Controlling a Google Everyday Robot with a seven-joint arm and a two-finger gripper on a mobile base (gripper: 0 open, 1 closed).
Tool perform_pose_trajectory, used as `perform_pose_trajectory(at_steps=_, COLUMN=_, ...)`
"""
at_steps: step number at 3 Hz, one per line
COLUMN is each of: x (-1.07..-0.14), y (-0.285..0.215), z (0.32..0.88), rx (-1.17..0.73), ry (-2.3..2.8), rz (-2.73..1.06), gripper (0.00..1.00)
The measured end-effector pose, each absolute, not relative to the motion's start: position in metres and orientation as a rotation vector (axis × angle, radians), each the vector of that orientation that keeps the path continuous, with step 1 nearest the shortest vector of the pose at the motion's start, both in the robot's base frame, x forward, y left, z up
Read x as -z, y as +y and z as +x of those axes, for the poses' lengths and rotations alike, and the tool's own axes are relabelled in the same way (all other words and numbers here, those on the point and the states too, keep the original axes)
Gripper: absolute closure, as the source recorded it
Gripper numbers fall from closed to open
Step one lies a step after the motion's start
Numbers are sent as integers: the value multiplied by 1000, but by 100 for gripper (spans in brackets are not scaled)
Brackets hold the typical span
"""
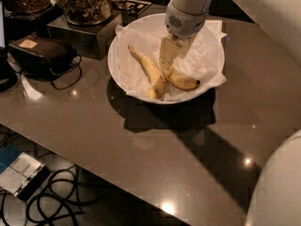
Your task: Pick banana from white bowl
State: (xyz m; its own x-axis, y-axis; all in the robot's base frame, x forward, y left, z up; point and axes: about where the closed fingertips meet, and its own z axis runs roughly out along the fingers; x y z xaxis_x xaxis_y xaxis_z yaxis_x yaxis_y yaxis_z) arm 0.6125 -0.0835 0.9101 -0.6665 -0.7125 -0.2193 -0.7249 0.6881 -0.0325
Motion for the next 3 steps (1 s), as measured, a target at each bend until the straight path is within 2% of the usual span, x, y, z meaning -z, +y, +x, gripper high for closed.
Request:
perform_pose_trajectory(at_steps=1, x=-910, y=-83, z=613, rx=-85, ry=2685, rz=-1160, gripper=44)
perform_pose_trajectory(at_steps=3, x=-898, y=-80, z=612, rx=-108, ry=2705, rz=-1167, gripper=52)
